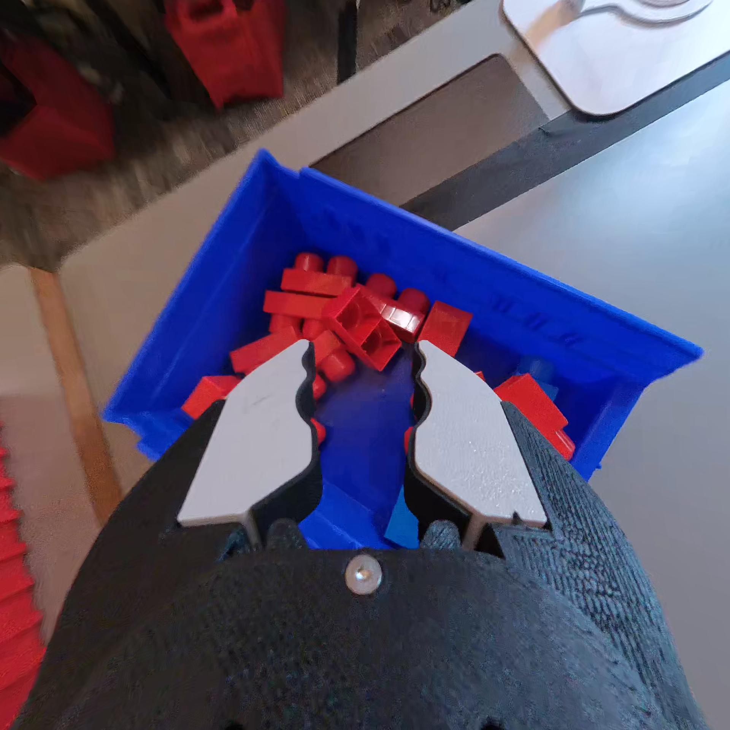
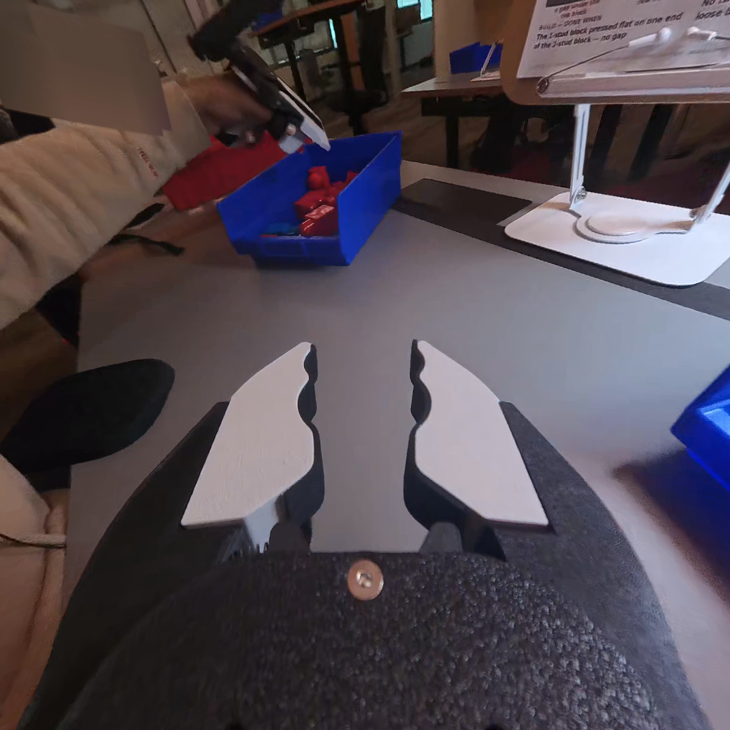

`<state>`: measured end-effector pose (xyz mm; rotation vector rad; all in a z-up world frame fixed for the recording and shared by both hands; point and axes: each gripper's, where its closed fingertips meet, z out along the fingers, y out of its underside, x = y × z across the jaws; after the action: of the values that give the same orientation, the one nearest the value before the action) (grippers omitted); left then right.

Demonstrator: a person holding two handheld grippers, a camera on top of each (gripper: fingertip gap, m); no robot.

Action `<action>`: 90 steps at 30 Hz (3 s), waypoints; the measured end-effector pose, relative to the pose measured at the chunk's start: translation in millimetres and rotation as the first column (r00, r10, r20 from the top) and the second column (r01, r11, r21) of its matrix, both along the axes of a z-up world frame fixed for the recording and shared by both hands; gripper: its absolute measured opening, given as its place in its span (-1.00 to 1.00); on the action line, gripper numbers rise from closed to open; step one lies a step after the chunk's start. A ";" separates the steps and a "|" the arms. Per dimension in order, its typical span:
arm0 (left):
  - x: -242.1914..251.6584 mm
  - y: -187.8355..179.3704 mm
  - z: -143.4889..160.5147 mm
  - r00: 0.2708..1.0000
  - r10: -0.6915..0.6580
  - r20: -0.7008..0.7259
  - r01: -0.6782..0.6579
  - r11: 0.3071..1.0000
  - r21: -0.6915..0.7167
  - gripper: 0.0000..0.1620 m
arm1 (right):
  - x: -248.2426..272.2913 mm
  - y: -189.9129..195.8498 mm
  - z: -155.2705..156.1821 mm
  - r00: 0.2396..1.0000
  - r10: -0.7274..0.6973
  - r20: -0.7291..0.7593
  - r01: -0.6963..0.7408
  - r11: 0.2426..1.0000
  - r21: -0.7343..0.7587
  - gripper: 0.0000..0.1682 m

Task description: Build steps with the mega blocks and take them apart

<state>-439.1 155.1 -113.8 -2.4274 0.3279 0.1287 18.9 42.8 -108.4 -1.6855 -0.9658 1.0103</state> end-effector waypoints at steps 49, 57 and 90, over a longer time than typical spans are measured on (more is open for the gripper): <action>98.8 -38.9 12.2 0.993 -0.122 -0.001 0.120 0.975 0.185 -0.49 | 26.3 -12.2 -127.4 0.738 0.218 0.639 -0.322 0.945 0.049 -0.57; 77.0 -41.6 -87.0 0.995 -0.023 0.096 0.045 0.972 -0.230 -0.39 | 26.9 6.7 -112.6 0.811 0.103 0.576 -0.226 0.963 0.146 -0.48; 422.1 -180.7 28.3 0.291 -0.869 0.400 0.419 0.492 0.763 -0.55 | -13.3 -62.7 21.8 0.859 0.397 -0.324 -0.410 0.912 0.028 -0.96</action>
<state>-17.0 -25.6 -85.5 -1.3571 0.7896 -1.0759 5.6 -19.8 -86.7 -1.3123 -1.1043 1.5420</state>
